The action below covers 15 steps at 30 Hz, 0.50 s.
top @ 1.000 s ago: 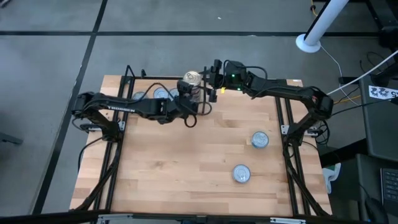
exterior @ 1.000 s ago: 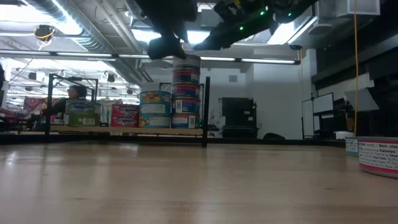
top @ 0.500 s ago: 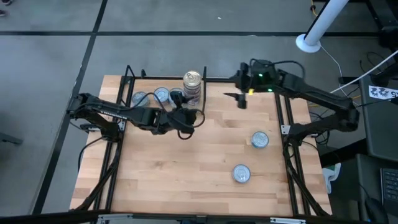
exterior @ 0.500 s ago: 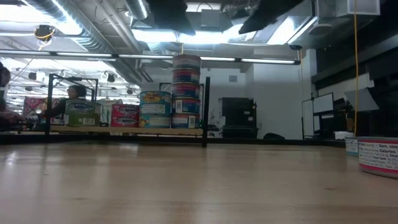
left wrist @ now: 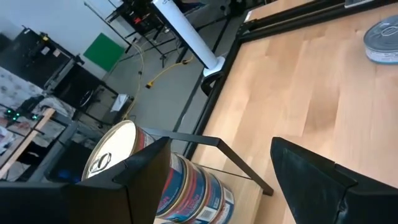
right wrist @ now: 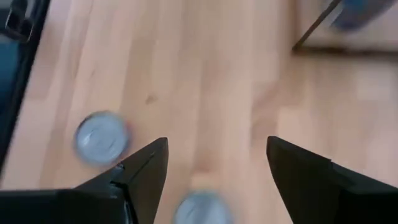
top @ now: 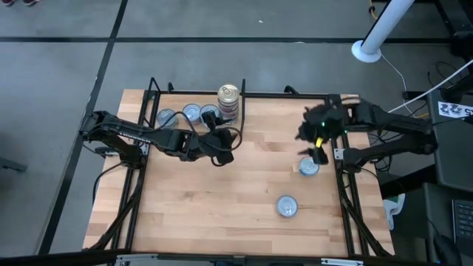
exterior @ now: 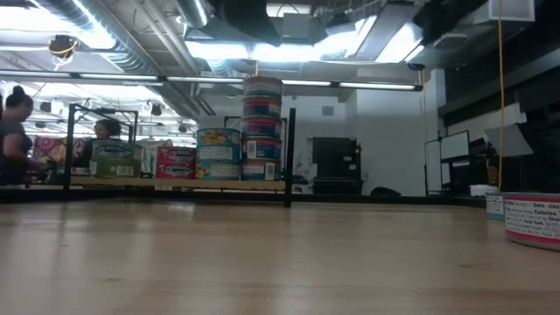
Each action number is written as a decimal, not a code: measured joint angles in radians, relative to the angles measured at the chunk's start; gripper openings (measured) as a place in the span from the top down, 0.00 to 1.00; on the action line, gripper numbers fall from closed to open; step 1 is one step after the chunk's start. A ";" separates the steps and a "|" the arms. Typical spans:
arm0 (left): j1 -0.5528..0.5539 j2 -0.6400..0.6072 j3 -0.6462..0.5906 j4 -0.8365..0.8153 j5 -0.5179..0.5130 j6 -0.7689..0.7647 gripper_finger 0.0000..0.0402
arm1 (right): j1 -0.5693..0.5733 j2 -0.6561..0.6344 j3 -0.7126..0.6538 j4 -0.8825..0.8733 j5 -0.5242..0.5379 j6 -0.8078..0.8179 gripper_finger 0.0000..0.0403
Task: Stack canned seafood by type on shelf
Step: Stack the yellow blue tuna can on top of the yellow blue tuna can on the shelf
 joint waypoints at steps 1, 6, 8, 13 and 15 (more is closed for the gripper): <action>0.000 0.000 0.000 0.000 0.000 0.000 0.32 | 0.026 0.002 0.000 -0.032 0.006 0.037 0.32; 0.000 0.000 0.000 -0.001 0.000 -0.012 0.32 | 0.156 0.006 -0.055 -0.079 0.048 0.228 0.32; 0.000 0.000 0.000 -0.001 0.000 -0.028 0.32 | 0.209 0.006 -0.095 -0.085 0.058 0.299 0.32; 0.000 0.000 0.000 -0.001 0.000 -0.045 0.32 | 0.351 0.007 -0.226 -0.094 0.134 0.474 0.32; 0.000 0.000 0.000 -0.001 0.000 -0.045 0.32 | 0.407 0.007 -0.282 -0.094 0.198 0.537 0.32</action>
